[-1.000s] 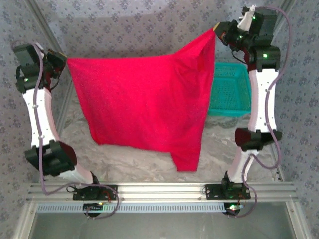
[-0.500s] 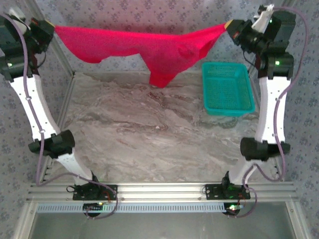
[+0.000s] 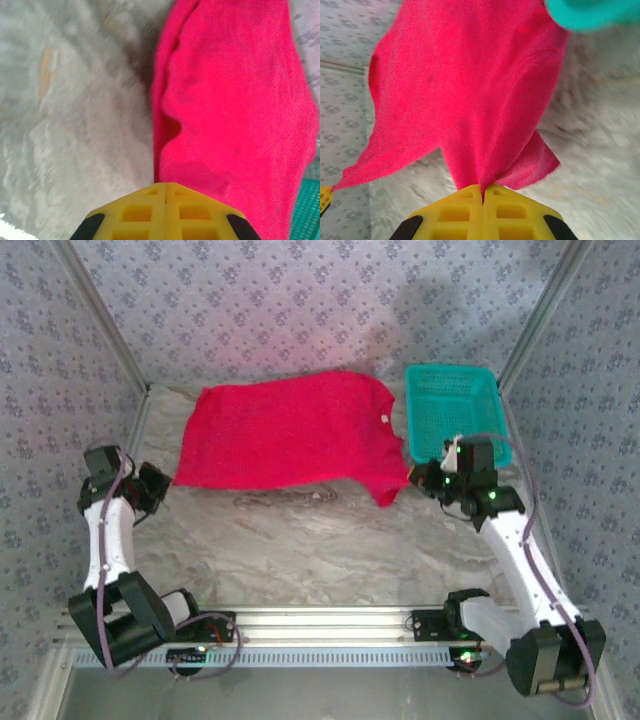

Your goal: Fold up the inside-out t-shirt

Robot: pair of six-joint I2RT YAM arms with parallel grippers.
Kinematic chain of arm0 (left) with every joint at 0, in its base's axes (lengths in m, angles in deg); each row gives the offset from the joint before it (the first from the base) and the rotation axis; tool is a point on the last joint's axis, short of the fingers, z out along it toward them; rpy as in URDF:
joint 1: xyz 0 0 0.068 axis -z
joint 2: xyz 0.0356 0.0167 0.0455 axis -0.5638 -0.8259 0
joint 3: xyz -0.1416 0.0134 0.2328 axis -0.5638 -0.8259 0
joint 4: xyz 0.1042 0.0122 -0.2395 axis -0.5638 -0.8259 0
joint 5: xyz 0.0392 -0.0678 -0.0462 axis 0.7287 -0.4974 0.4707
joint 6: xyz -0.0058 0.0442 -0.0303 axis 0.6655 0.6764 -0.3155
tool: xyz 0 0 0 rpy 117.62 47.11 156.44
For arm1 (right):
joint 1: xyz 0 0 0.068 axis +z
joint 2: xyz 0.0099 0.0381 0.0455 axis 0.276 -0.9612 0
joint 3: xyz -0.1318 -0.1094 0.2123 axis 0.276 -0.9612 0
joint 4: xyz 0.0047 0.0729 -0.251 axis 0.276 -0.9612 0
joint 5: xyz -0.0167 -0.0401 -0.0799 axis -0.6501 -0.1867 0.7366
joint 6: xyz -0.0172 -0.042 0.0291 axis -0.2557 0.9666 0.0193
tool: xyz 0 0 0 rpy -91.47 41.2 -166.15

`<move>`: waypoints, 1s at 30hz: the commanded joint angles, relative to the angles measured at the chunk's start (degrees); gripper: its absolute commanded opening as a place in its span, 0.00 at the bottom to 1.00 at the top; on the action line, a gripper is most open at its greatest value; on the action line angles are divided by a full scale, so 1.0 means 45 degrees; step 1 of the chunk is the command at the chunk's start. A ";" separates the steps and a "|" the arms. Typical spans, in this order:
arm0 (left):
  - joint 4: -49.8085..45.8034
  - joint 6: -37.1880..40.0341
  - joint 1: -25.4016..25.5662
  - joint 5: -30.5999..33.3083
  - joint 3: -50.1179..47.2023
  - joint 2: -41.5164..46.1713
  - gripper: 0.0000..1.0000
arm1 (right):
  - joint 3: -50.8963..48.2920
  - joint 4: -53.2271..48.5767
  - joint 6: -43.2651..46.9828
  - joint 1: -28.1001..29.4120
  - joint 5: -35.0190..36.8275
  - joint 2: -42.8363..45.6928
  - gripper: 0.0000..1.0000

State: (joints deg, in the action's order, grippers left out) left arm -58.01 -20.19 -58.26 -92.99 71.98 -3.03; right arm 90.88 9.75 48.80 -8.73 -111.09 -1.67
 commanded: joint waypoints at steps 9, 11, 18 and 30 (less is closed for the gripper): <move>0.0169 0.0303 -0.0579 0.0899 -0.1537 0.0267 0.00 | -0.2595 -0.0779 -0.0447 -0.0115 0.0675 0.1438 0.00; -0.0015 0.0415 -0.0768 0.0936 -0.1547 0.0468 0.00 | -0.2586 -0.1360 -0.0377 -0.0220 0.0768 0.1666 0.00; -0.0525 0.0216 -0.0971 0.0596 -0.1830 0.1444 0.03 | -0.3449 -0.2638 -0.1278 -0.0296 0.0089 0.2831 0.00; -0.3353 -0.0083 -0.0980 0.0693 -0.1944 0.5835 0.17 | -0.4364 -0.6360 -0.4778 0.0398 0.0719 0.9668 0.00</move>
State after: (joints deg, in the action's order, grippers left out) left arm -67.19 -20.76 -62.35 -90.19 62.69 20.07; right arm 70.70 -12.32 32.19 -7.33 -109.69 38.77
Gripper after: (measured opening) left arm 0.158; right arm 0.045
